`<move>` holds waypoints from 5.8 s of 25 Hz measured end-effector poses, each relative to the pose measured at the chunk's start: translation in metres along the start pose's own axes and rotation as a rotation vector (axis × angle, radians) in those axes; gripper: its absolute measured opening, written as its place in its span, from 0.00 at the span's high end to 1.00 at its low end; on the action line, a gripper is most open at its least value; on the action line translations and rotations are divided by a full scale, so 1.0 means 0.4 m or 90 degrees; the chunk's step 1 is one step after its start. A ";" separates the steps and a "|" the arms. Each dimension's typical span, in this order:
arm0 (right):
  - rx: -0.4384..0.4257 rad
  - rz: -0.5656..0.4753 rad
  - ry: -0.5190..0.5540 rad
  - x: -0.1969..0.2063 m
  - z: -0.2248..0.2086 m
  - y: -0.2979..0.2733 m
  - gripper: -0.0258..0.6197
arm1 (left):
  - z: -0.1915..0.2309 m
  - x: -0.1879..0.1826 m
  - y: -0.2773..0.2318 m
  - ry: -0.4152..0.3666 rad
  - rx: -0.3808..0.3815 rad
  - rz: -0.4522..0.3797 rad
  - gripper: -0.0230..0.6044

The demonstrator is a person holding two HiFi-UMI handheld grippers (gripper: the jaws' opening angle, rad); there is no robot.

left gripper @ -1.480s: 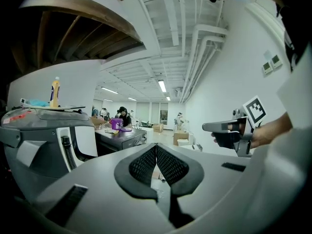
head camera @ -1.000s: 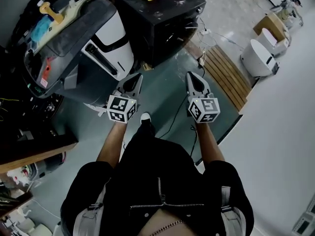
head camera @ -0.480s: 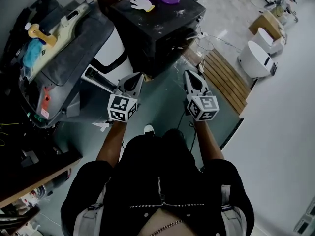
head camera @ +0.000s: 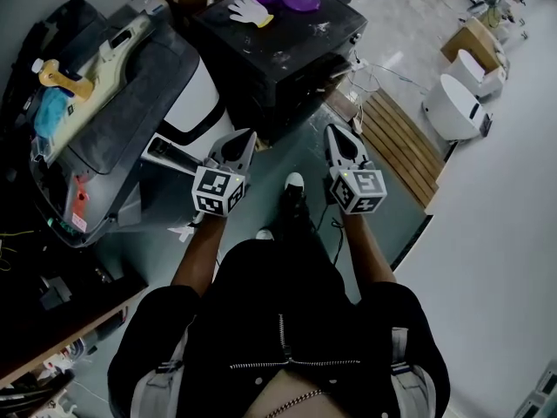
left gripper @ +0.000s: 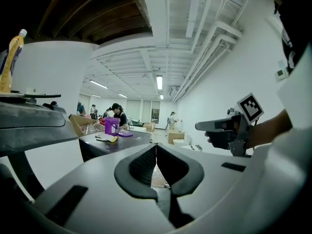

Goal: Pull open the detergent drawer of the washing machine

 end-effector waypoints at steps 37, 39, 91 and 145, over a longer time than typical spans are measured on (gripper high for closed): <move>-0.221 0.066 -0.263 0.250 -0.444 -0.583 0.95 | 0.201 0.086 -0.657 0.006 -0.001 0.076 0.93; -0.260 0.075 -0.322 0.287 -0.447 -0.599 0.95 | 0.200 0.095 -0.670 0.007 -0.005 0.082 0.93; -0.461 -0.079 -0.867 0.565 -0.575 -0.713 0.53 | 0.228 0.188 -0.480 0.061 -0.099 0.171 0.93; -0.003 0.266 -0.098 0.436 -0.362 -0.181 0.95 | 0.010 0.132 -0.227 -0.003 0.003 0.098 0.93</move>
Point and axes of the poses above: the fingertips, and each gripper's own axes: y backward along the fingers, z to its left, x out of its underside, the point moved 4 cm from there along y, backward along the fingers, and after that the axes turned 2 degrees about -x, right-handed, at the moved point
